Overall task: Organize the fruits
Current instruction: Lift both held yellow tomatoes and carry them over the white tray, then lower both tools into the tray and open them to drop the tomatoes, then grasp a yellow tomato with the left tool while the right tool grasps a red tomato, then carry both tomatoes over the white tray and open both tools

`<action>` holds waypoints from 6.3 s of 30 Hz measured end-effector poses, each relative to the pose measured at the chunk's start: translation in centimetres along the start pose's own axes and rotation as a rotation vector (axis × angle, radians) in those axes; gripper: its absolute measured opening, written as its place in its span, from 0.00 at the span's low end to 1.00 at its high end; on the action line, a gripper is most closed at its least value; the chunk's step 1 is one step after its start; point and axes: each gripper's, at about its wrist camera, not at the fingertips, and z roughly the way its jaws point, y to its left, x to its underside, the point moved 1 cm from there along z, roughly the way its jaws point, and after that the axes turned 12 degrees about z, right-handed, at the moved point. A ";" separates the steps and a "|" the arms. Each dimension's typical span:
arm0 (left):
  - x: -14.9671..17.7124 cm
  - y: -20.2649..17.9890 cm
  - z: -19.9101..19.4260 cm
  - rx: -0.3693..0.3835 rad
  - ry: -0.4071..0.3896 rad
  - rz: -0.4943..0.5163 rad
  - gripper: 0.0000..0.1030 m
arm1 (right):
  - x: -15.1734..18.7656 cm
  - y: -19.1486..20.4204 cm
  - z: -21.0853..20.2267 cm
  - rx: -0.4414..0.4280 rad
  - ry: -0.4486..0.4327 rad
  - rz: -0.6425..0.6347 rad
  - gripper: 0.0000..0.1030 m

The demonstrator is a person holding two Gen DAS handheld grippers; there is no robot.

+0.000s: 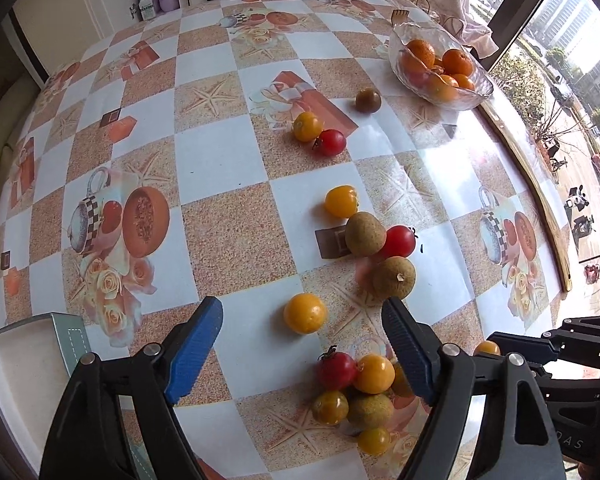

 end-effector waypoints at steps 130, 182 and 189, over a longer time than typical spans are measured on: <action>4.3 -1.5 1.5 -0.050 0.094 0.115 0.64 | 5.9 6.4 3.4 0.171 -0.024 -0.173 0.25; 22.5 16.9 -11.0 -0.145 -0.027 -0.416 0.22 | 6.3 23.3 1.8 -0.040 0.046 -0.440 0.20; 23.0 20.6 -9.1 -0.189 -0.001 -0.486 0.22 | 5.4 27.9 4.7 -0.046 0.074 -0.460 0.20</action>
